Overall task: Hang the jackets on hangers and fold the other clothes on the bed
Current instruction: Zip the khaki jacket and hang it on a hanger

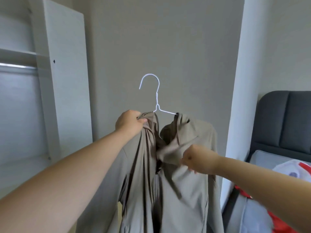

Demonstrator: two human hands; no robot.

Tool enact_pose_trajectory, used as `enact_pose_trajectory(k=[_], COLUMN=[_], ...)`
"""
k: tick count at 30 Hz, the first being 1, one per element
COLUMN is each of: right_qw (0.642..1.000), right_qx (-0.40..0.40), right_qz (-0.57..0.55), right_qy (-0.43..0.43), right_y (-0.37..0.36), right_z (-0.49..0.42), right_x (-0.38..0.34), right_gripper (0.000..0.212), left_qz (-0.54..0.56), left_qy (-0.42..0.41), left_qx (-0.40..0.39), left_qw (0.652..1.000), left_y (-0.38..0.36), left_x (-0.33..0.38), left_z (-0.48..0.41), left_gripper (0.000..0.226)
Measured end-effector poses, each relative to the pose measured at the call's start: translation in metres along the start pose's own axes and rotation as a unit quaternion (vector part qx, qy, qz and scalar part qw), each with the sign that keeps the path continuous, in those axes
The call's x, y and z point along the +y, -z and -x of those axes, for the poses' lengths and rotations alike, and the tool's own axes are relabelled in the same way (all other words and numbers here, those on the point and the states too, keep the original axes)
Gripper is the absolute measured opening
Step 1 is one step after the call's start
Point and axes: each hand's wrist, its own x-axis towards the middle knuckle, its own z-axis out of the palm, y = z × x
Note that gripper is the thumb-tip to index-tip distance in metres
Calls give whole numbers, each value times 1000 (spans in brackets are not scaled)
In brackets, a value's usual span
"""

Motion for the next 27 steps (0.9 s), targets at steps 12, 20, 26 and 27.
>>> enact_pose_trajectory(k=[12,20,26,27], right_qw=[962,983,942,923], right_qx=[218,147,294,344], right_qz=[-153,-106,-54,-57], right_qy=[-54,-30,-154,-163], right_y=[48,24,42,47], right_z=[-31,-40,-48,-48], right_x=[33,26,34,36], right_gripper=[32,39,24,24], left_qz=[66,-20,-302,-281], left_qy=[-80,-98,-89,-81], left_qx=[-29,-16,67,109], left_qw=[994,995,947,950], left_y=[-4,-19,3,3], left_x=[-8,-27,-18,-20], left_z=[4,3,-5,-5], left_gripper=[39,28,28,26])
